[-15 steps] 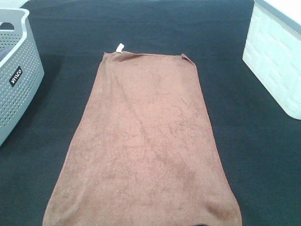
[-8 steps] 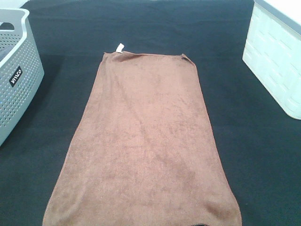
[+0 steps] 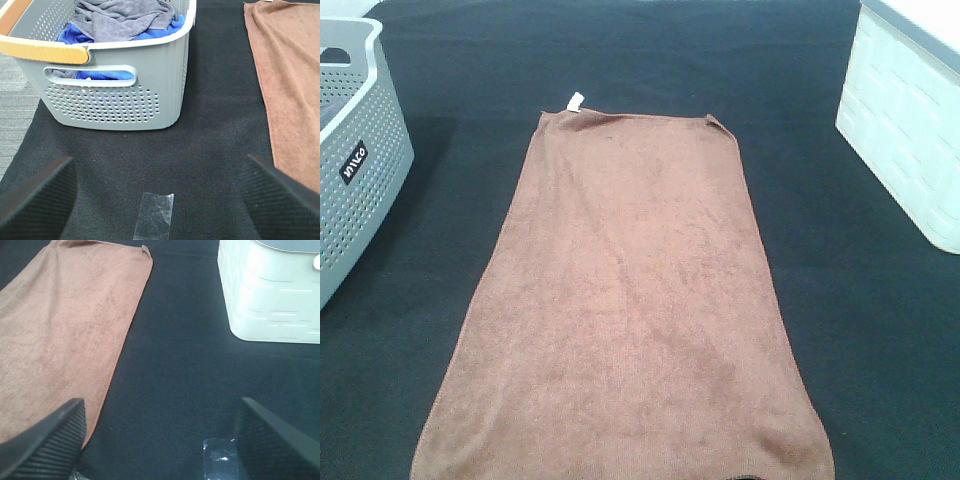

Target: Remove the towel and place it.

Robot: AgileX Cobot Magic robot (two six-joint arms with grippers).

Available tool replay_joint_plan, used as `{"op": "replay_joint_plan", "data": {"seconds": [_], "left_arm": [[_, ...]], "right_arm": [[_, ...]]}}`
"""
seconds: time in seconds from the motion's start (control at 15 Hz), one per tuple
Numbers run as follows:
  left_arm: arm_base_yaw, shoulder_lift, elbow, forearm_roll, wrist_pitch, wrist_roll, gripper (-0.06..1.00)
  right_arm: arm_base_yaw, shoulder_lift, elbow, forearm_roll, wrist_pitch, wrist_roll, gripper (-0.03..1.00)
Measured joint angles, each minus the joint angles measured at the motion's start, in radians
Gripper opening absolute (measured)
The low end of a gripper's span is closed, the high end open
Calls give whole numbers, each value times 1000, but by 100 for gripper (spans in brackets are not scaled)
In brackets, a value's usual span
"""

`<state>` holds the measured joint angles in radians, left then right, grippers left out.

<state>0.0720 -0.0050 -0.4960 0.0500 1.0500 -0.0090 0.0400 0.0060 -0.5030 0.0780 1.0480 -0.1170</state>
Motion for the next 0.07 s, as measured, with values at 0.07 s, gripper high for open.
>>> {"op": "replay_joint_plan", "data": {"seconds": [0.07], "left_arm": [[0, 0, 0, 0, 0, 0, 83]], "right_arm": [[0, 0, 0, 0, 0, 0, 75]]}}
